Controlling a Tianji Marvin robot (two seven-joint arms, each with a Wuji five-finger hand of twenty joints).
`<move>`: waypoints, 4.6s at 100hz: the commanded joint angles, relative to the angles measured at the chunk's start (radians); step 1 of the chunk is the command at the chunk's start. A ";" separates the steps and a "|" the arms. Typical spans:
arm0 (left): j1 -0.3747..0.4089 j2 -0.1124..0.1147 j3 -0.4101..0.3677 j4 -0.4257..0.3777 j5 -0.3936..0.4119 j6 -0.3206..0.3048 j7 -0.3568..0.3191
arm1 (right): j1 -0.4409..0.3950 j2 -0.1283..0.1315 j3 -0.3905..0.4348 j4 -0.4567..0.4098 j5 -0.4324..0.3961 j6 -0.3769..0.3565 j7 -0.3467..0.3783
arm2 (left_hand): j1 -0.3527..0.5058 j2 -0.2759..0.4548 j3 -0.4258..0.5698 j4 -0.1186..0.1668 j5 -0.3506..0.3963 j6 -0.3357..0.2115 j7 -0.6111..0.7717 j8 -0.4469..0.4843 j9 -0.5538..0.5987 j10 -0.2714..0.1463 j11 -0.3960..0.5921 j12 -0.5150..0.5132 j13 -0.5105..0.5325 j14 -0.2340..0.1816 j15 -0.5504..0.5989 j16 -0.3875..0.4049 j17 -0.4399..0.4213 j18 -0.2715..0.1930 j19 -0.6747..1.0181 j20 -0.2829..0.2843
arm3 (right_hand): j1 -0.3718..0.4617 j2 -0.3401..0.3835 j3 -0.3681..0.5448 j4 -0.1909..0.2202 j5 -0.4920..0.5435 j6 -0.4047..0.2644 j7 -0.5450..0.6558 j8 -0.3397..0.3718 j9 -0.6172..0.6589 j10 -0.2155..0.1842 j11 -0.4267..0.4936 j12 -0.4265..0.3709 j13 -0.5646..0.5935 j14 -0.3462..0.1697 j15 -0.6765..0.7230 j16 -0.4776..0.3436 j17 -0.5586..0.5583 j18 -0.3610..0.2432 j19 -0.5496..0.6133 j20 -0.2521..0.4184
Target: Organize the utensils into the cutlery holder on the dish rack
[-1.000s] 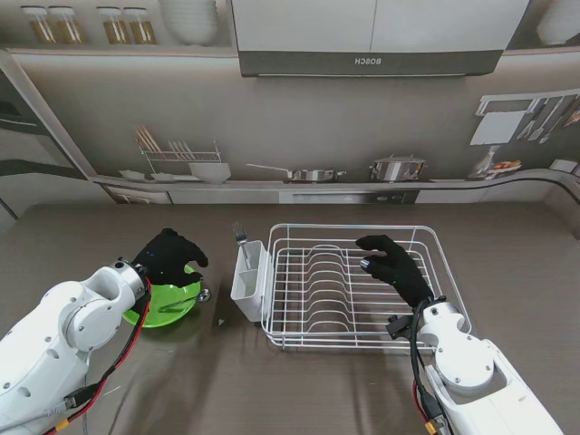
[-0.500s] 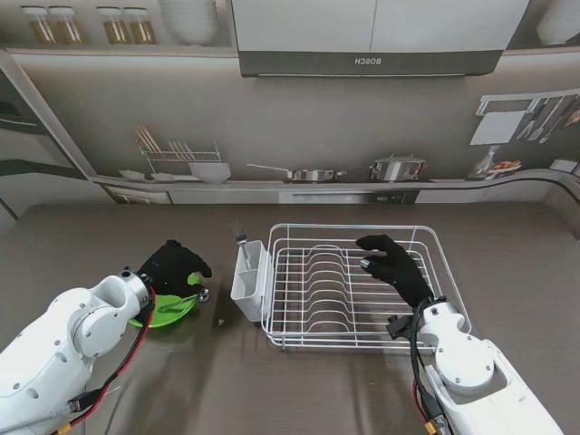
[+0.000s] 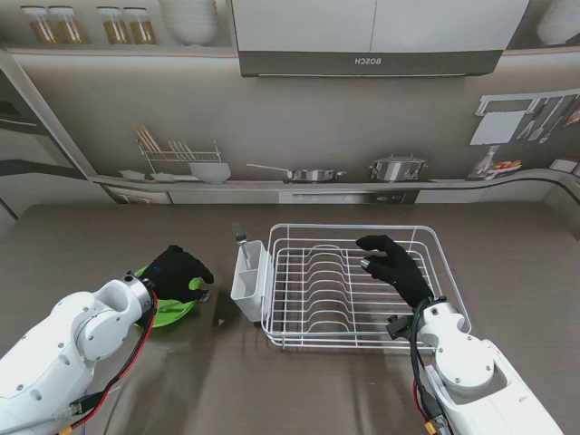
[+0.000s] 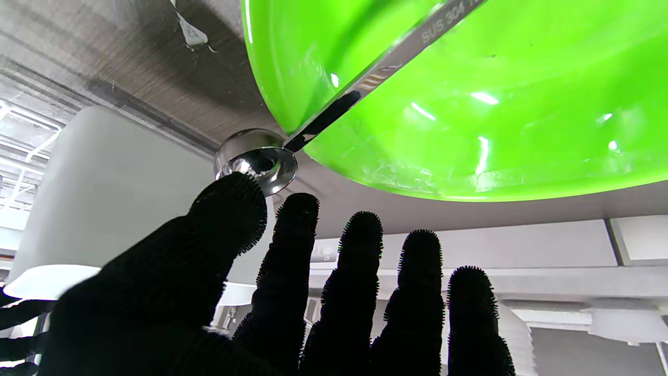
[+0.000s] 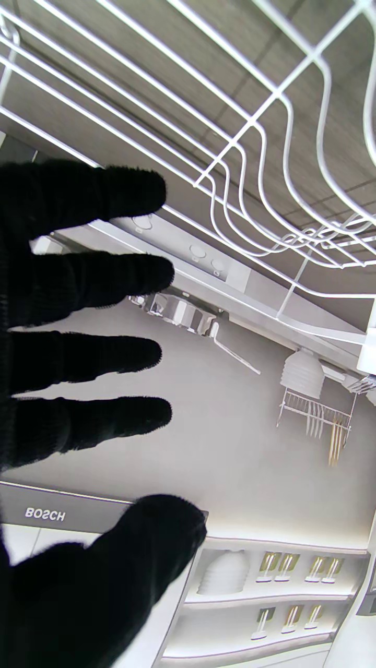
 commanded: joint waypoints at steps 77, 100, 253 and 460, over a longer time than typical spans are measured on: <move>-0.001 -0.014 0.037 0.049 -0.051 0.042 0.053 | -0.007 -0.005 0.000 -0.007 0.007 0.009 0.016 | 0.183 -0.064 -0.170 -0.023 0.063 -0.063 0.260 0.078 0.003 -0.011 0.003 0.001 0.005 -0.009 -0.003 -0.006 -0.019 0.018 -0.004 0.005 | -0.036 0.030 -0.014 0.030 -0.028 -0.005 -0.001 -0.023 0.006 0.002 -0.009 -0.003 0.018 -0.002 -0.014 0.005 0.005 -0.024 -0.017 0.023; -0.004 -0.021 0.048 0.068 -0.074 0.055 0.076 | -0.006 -0.005 0.001 -0.006 0.007 0.009 0.015 | 0.188 -0.043 -0.166 -0.020 0.095 -0.072 0.315 0.102 0.019 -0.015 0.011 0.005 0.013 -0.005 0.003 -0.003 -0.015 0.019 0.000 0.007 | -0.037 0.030 -0.014 0.030 -0.027 -0.005 -0.001 -0.023 0.007 0.001 -0.009 -0.002 0.019 -0.001 -0.014 0.005 0.007 -0.023 -0.017 0.023; 0.023 -0.018 -0.011 0.023 -0.096 0.047 0.025 | -0.006 -0.006 0.001 -0.006 0.014 0.013 0.017 | 0.307 0.184 -0.239 -0.029 0.055 -0.068 0.594 0.359 0.015 -0.024 0.073 0.087 0.051 -0.026 0.066 0.034 -0.008 -0.008 0.033 0.030 | -0.039 0.039 -0.014 0.031 -0.042 0.008 0.001 -0.022 0.004 0.002 -0.009 -0.002 0.019 0.001 -0.015 0.004 0.007 -0.023 -0.016 0.023; -0.139 -0.063 0.072 -0.106 -0.382 0.009 -0.013 | -0.007 -0.006 0.005 -0.009 0.021 0.012 0.019 | 0.349 0.218 -0.276 -0.025 0.044 0.020 0.604 0.390 0.029 0.006 0.101 0.300 0.060 0.004 0.089 0.064 -0.009 0.011 0.057 0.021 | -0.040 0.045 -0.017 0.032 -0.060 0.018 0.007 -0.025 -0.001 0.005 -0.009 -0.003 0.018 0.001 -0.018 0.004 0.005 -0.023 -0.017 0.024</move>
